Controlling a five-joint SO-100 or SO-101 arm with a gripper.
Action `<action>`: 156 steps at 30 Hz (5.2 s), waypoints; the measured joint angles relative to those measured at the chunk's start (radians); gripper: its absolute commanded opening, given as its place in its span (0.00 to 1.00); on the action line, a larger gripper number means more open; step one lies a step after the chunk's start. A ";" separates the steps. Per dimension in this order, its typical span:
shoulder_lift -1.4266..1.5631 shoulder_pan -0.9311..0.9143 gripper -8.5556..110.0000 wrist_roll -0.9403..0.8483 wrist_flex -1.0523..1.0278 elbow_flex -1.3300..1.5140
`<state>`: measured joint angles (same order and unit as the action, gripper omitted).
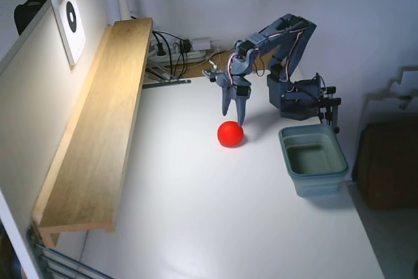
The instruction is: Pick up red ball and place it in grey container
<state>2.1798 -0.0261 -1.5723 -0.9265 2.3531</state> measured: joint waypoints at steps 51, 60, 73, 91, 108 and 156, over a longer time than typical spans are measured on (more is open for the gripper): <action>-0.155 0.000 0.39 0.000 0.252 0.061; -0.173 0.000 0.39 0.000 0.310 0.092; -0.272 0.003 0.27 -0.002 0.499 0.173; -0.272 0.005 0.27 -0.002 0.502 0.173; -0.121 0.000 0.27 -0.002 0.078 -0.038; -0.193 0.327 0.27 -0.002 -0.569 -0.761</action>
<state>1.9865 0.3007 -1.5739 -1.4956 1.5923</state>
